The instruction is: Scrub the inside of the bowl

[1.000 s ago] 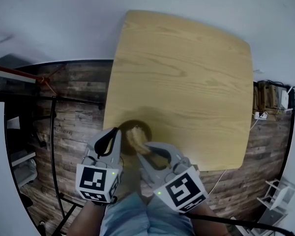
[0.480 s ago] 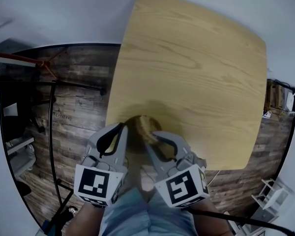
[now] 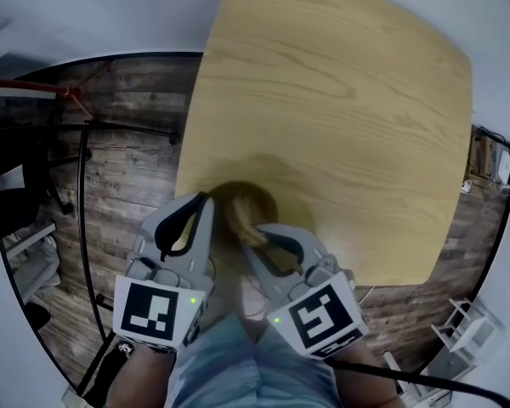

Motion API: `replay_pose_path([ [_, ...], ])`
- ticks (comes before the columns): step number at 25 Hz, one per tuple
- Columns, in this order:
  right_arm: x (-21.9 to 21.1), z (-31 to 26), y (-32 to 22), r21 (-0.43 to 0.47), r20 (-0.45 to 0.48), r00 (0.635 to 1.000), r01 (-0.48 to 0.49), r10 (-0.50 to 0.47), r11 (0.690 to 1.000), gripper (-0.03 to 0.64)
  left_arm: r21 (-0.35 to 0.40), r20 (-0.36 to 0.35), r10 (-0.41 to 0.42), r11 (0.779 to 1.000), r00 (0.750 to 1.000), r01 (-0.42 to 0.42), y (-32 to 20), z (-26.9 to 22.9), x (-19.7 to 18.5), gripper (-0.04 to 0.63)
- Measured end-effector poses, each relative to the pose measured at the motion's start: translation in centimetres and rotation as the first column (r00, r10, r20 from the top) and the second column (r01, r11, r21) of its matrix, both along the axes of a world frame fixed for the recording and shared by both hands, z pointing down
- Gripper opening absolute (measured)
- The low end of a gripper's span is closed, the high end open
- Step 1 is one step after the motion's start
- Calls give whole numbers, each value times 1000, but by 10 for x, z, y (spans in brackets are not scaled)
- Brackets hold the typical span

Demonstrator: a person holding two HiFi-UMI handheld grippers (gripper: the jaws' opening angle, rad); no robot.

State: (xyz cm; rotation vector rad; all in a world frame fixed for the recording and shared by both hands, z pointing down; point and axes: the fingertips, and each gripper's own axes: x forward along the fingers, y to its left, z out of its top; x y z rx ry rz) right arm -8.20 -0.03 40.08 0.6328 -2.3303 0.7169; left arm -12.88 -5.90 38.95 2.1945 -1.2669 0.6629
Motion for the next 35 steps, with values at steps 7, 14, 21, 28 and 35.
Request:
replay_pose_path([
  [7,-6,-15,20,-30,81,996,25,-23,999,57,32,36,17,999,999,-18,-2,-1,2,32],
  [14,3,-39,30,5,144,989,20,-21,1000,57,23,64,17,1000,998,-19,0,5,2,32],
  [21,21,-60,10,88,151,987,-62,48,994,57,1,58,-2,1000,998,2,2,4,4,32],
  [28,29,-41,-11,106,64,994,-91,84,990,57,-18,29,19,1000,999,-18,8,6,15,32],
  [35,14,-12,-17,63,-12,999,-30,31,998,57,-38,-24,24,999,999,-25,11,7,24,32],
])
